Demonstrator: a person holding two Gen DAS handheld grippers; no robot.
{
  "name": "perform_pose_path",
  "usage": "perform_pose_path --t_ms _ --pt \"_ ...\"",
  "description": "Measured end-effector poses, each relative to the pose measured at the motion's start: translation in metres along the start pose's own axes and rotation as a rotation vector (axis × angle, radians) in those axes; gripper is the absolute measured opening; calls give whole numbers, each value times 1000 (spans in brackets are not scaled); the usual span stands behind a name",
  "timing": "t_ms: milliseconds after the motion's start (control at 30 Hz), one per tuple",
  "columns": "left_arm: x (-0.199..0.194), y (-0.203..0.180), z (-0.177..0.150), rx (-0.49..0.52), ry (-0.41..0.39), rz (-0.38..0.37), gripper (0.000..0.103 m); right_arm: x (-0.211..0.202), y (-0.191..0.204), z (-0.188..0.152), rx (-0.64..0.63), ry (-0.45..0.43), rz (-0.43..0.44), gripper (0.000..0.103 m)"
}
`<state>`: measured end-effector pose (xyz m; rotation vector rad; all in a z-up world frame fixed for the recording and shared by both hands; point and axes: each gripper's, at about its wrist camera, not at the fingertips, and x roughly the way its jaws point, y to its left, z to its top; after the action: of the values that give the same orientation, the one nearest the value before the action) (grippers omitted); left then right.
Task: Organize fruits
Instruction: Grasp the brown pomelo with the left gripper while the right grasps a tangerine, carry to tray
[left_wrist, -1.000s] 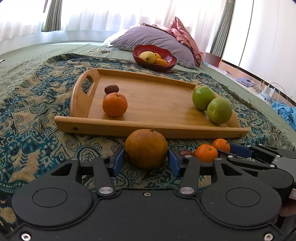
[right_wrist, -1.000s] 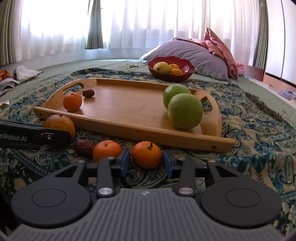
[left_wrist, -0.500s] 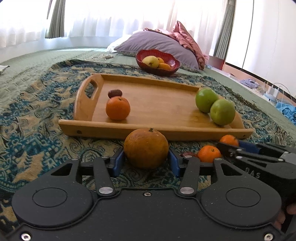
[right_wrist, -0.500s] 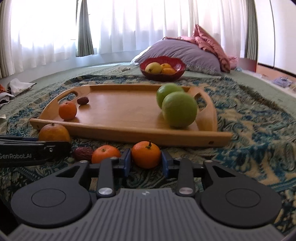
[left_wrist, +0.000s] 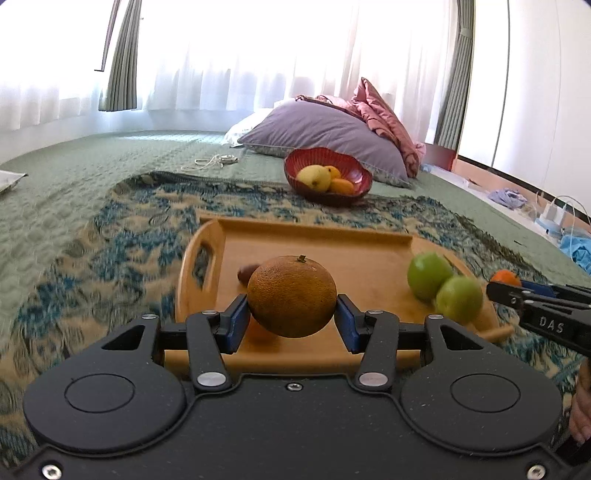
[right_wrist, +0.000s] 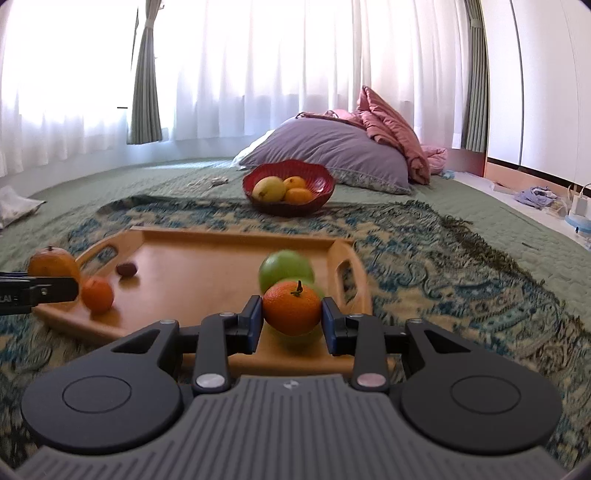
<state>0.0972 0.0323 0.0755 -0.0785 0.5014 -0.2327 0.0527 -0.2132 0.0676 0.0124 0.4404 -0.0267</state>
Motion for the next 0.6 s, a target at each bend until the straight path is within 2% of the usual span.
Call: perform_pose_path --t_ms 267,433,600 --pt "38 10 45 12 13 10 47 38 -15 47 -6 36 6 38" --pt "71 18 65 12 55 6 47 79 -23 74 14 121 25 38" --pt "111 30 80 -17 126 3 47 125 -29 92 49 243 60 38"
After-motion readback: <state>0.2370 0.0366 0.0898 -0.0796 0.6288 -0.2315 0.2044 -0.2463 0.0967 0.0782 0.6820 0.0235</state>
